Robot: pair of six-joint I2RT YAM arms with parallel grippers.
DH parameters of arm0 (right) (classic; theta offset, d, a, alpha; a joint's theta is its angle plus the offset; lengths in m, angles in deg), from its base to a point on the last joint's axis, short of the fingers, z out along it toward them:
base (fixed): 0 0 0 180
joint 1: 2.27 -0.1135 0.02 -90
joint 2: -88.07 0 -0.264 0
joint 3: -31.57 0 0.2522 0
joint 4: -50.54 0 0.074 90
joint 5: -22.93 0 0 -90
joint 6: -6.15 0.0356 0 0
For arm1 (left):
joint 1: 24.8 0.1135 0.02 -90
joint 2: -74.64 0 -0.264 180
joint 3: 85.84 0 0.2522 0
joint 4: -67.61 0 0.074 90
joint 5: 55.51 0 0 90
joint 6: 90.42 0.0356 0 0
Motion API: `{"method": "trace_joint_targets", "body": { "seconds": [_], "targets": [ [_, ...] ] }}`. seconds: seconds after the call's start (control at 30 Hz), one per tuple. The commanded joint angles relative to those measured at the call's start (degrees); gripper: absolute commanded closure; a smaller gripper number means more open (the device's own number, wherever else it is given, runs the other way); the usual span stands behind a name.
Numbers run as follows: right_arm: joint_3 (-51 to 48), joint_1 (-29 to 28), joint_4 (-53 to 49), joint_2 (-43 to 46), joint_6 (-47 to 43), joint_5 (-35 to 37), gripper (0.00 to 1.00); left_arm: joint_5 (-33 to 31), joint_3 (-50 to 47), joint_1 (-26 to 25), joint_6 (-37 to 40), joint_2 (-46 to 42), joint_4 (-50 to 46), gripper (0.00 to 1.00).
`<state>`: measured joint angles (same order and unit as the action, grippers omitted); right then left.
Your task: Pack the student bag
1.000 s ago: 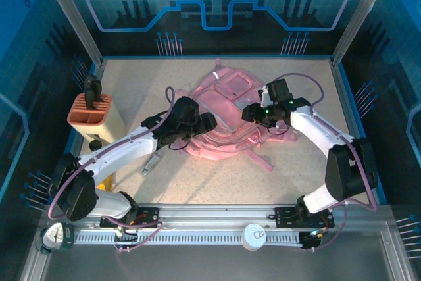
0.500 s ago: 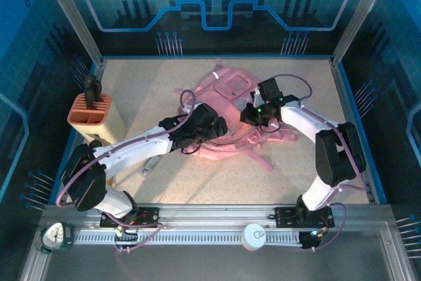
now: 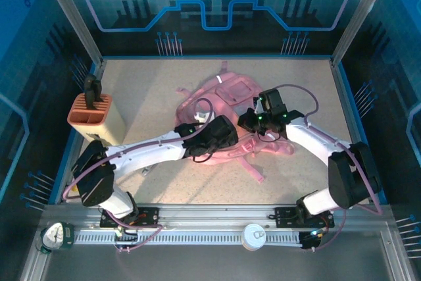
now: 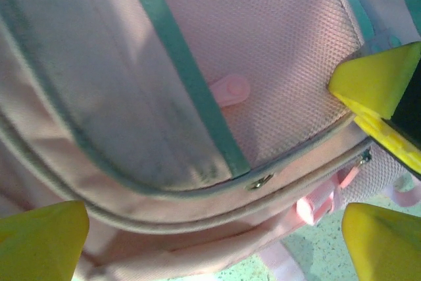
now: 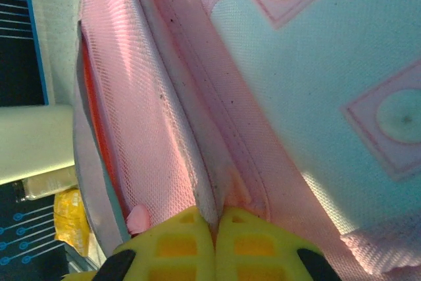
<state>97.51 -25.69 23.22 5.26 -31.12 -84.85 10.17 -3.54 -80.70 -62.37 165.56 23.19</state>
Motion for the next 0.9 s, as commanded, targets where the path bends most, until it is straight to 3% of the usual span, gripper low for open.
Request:
{"method": "trace_joint_targets", "body": {
  "seconds": [0.0, 0.27, 0.63, 0.87],
  "targets": [
    [-0.36, -2.67, 5.44, 4.36, 5.54, -0.51, 1.0, -4.8, 2.97, -1.73, -0.4, 2.34, -1.9, 0.01],
    [-1.46, -4.64, 8.03, 5.5, 9.71, 2.1, 1.0, -7.59, 6.1, -2.46, -2.37, 6.79, -6.81, 0.01],
    [-1.47, -5.72, 9.12, 5.35, 10.36, 2.96, 1.0, -9.56, 9.33, -0.52, -3.93, 11.28, -6.06, 0.01],
    [-1.47, -5.58, 8.88, 5.68, 9.51, 3.57, 1.0, -13.73, 7.02, -0.44, -6.69, 9.07, -9.25, 0.01]
  ]
}}
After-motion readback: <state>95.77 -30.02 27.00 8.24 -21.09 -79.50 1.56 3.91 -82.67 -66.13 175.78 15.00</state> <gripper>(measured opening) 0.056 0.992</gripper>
